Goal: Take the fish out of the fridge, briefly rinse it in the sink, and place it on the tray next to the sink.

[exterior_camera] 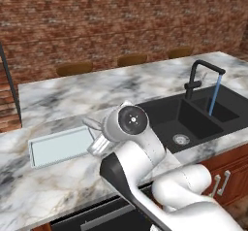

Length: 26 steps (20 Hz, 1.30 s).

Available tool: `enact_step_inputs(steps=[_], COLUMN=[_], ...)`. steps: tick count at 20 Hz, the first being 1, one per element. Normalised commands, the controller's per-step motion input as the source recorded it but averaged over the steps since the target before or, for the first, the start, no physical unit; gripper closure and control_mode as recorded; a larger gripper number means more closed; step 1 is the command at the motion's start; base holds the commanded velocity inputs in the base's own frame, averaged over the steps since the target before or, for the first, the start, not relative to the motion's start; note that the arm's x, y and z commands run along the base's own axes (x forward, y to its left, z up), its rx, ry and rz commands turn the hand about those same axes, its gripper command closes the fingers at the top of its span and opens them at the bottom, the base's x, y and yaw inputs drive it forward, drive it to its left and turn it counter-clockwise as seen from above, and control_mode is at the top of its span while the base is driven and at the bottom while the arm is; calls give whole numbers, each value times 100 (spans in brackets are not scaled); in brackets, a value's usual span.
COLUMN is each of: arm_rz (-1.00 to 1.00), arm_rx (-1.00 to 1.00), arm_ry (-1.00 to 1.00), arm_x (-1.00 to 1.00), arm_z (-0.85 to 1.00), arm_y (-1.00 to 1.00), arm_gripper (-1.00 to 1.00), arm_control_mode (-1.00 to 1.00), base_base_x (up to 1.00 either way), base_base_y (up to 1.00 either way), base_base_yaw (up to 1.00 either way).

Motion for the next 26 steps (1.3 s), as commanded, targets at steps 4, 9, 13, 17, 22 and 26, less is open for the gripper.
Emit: enact_step_inputs(steps=[4,9,13,17,22,26], arm_rz=[3,19,19,2,0,0], arm_rx=[13,17,8,-14,-21,-14], arm_ry=[14,26,13,20,19,15], arm_x=[100,100,38,78,99,79], arm_z=[0,-20,-28,-38,-48,-17], arm_y=[19,19,8,64,100,80], arm_gripper=[100,100,100,100,100,100], arm_control_mode=[-100,-100,-100,-100,-100,-100], base_base_x=[0,0,0,0,0,0], base_base_y=[0,0,0,0,0,0], base_base_yaw=[0,0,0,0,0,0])
